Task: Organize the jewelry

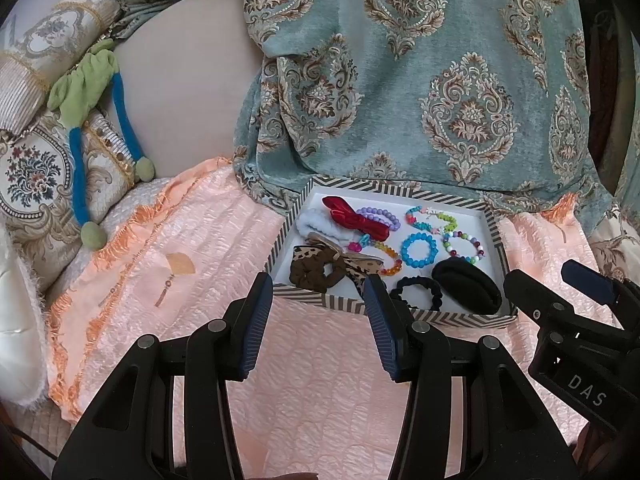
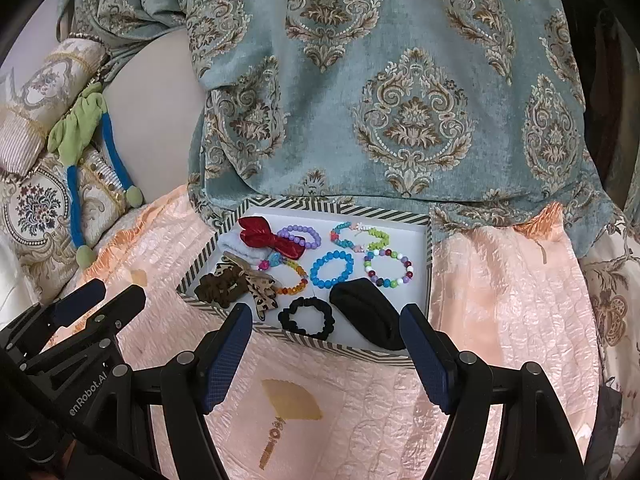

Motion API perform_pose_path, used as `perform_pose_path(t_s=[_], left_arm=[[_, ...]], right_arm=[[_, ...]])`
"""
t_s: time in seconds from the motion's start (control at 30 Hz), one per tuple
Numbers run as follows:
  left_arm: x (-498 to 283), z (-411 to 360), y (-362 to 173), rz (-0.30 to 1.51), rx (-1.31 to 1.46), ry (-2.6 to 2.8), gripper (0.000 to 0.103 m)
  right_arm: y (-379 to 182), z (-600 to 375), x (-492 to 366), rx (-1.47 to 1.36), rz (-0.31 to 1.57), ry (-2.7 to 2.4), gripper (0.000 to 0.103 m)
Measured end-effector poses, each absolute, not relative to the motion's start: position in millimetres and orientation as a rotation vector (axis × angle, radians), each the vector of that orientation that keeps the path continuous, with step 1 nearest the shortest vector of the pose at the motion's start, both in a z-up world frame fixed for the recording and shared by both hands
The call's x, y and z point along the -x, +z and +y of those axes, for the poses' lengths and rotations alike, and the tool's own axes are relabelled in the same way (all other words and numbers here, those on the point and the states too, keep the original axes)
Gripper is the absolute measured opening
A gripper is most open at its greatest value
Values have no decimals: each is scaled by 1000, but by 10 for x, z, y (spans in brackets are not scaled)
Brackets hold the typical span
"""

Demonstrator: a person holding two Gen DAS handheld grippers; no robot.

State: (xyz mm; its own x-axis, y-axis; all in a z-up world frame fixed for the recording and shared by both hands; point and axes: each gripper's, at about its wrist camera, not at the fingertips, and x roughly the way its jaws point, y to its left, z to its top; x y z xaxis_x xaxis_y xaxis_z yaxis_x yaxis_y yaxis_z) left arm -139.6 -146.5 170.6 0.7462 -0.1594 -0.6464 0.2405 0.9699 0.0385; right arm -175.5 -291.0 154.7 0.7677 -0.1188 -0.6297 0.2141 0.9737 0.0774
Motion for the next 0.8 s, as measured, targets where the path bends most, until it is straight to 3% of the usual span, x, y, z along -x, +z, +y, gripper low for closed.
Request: perform_pose_path(t_s=[0.8], left_arm=[[1400,-1468,1725,683,-128,-219,51]], right_arm=[[1542,-2884,1767,-145,678,-177,75]])
